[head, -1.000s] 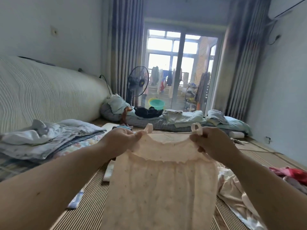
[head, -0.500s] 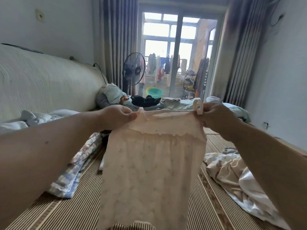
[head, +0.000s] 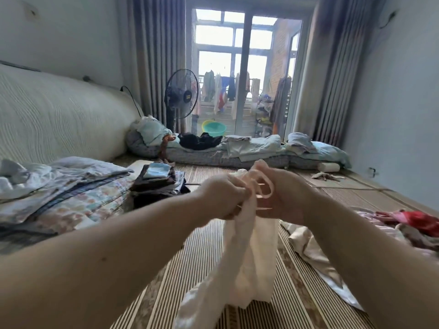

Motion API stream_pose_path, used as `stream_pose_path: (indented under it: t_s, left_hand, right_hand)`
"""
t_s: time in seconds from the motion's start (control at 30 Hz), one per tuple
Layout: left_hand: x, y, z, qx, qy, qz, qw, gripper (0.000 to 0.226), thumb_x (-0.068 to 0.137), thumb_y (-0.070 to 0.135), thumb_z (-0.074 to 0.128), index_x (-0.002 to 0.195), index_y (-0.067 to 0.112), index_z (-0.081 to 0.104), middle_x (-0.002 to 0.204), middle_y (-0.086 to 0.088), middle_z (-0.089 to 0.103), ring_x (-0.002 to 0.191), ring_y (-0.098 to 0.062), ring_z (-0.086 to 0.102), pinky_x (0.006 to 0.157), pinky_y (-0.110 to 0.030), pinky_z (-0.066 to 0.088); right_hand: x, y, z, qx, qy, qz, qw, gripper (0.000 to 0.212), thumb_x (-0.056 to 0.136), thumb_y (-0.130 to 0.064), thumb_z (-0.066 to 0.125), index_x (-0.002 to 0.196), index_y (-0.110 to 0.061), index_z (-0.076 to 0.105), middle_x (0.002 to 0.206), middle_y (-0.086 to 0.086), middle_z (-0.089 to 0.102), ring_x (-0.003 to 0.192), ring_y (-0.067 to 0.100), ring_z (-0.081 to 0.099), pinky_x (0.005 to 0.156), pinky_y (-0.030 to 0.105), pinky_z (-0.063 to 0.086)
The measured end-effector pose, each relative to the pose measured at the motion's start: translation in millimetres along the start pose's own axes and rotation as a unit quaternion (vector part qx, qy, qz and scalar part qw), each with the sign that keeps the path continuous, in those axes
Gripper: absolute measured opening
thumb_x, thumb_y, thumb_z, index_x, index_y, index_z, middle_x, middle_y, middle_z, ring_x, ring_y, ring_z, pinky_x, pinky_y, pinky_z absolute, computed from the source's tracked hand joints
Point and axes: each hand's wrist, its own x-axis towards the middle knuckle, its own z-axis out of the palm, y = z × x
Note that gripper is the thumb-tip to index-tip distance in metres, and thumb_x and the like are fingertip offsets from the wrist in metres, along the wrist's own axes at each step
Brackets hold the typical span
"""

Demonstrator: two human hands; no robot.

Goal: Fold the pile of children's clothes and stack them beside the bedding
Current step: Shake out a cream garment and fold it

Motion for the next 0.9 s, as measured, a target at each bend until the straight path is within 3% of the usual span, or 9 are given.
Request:
stream_pose_path:
  t_s: [0.13, 0.23, 0.3, 0.43, 0.53, 0.63, 0.7, 0.8, 0.9]
  left_hand:
    - [-11.8, -0.3, 12.4, 0.048, -0.063, 0.011, 0.997, 0.013, 0.090, 0.008, 0.062, 0.098, 0.014, 0.071, 0.079, -0.002, 0.064, 0.064, -0.009, 0.061, 0.058, -0.021, 0.042]
    - [-21.6, 4.7, -9.7, 0.065, 0.034, 0.058, 0.996, 0.016, 0.085, 0.009, 0.068, 0.091, 0.023, 0.070, 0.082, 0.002, 0.069, 0.068, -0.007, 0.063, 0.059, -0.019, 0.047]
    - [-25.8, 6.4, -30.6, 0.103, 0.079, 0.097, 0.987, 0.034, 0.080, 0.016, 0.075, 0.112, 0.024, 0.066, 0.098, 0.004, 0.067, 0.081, -0.003, 0.062, 0.069, -0.017, 0.049]
    - [-33.5, 9.5, -45.9, -0.031, -0.156, 0.093, 0.983, 0.092, 0.074, 0.005, 0.074, 0.150, 0.028, 0.027, 0.147, -0.002, 0.042, 0.130, -0.023, 0.046, 0.109, -0.044, 0.038]
    - [-34.7, 9.6, -33.0, -0.067, -0.251, 0.122, 0.958, 0.057, 0.075, -0.007, 0.063, 0.129, 0.010, 0.052, 0.116, -0.009, 0.063, 0.111, -0.028, 0.059, 0.094, -0.042, 0.050]
    - [-32.8, 5.7, -27.9, -0.107, -0.193, 0.076, 0.972, 0.032, 0.070, 0.000, 0.066, 0.102, -0.001, 0.062, 0.091, -0.013, 0.066, 0.084, -0.029, 0.066, 0.080, -0.039, 0.057]
    - [-31.1, 2.3, -34.0, -0.182, -0.164, 0.067, 0.967, 0.025, 0.071, 0.003, 0.063, 0.095, 0.001, 0.064, 0.083, -0.012, 0.066, 0.072, -0.024, 0.067, 0.071, -0.033, 0.058]
    - [-31.8, 0.7, -52.3, -0.220, -0.148, 0.090, 0.960, 0.021, 0.071, 0.008, 0.065, 0.090, 0.012, 0.071, 0.082, -0.008, 0.067, 0.074, -0.021, 0.067, 0.071, -0.033, 0.055]
    - [-33.8, -1.1, -71.3, -0.170, -0.111, 0.101, 0.974, 0.016, 0.072, 0.015, 0.069, 0.087, 0.020, 0.074, 0.089, -0.003, 0.068, 0.084, -0.018, 0.065, 0.077, -0.032, 0.051]
  right_hand:
    - [-7.7, 4.8, 7.2, -0.001, 0.014, -0.059, 0.998, 0.015, 0.089, -0.013, 0.059, 0.096, -0.001, 0.065, 0.083, 0.016, 0.061, 0.066, 0.021, 0.061, 0.061, 0.032, 0.055]
    - [-14.3, -2.0, 0.0, 0.002, 0.066, -0.097, 0.993, 0.017, 0.085, 0.009, 0.055, 0.097, 0.002, 0.063, 0.090, 0.020, 0.061, 0.071, 0.026, 0.062, 0.069, 0.037, 0.053]
    - [-22.5, -11.6, -2.7, 0.009, 0.018, -0.103, 0.995, 0.020, 0.080, 0.010, 0.056, 0.095, 0.000, 0.064, 0.087, 0.018, 0.064, 0.072, 0.025, 0.064, 0.068, 0.035, 0.055]
    - [-39.0, -30.3, 2.4, 0.003, -0.124, -0.128, 0.984, 0.024, 0.073, 0.005, 0.060, 0.095, -0.003, 0.066, 0.087, 0.016, 0.067, 0.075, 0.027, 0.066, 0.068, 0.034, 0.058]
    - [-46.5, -40.5, 11.8, -0.012, -0.132, -0.165, 0.977, 0.023, 0.076, 0.003, 0.060, 0.092, -0.007, 0.072, 0.084, 0.014, 0.069, 0.074, 0.023, 0.066, 0.067, 0.032, 0.057]
    - [-50.7, -43.6, 16.1, -0.146, -0.004, -0.196, 0.970, 0.016, 0.077, -0.008, 0.069, 0.091, -0.016, 0.072, 0.090, 0.013, 0.070, 0.077, 0.019, 0.061, 0.071, 0.032, 0.053]
    - [-52.6, -43.6, 12.6, -0.299, 0.101, -0.216, 0.924, 0.013, 0.086, -0.017, 0.068, 0.094, -0.026, 0.070, 0.096, 0.008, 0.071, 0.074, 0.009, 0.060, 0.069, 0.025, 0.049]
    - [-57.2, -43.6, 2.9, -0.422, 0.165, -0.247, 0.856, 0.019, 0.083, -0.035, 0.070, 0.101, -0.033, 0.065, 0.088, -0.011, 0.064, 0.062, -0.008, 0.055, 0.054, 0.005, 0.038]
    - [-60.4, -43.6, -5.7, -0.439, 0.170, -0.235, 0.850, 0.039, 0.072, -0.036, 0.079, 0.107, -0.027, 0.065, 0.095, -0.012, 0.063, 0.079, -0.005, 0.057, 0.061, 0.002, 0.040]
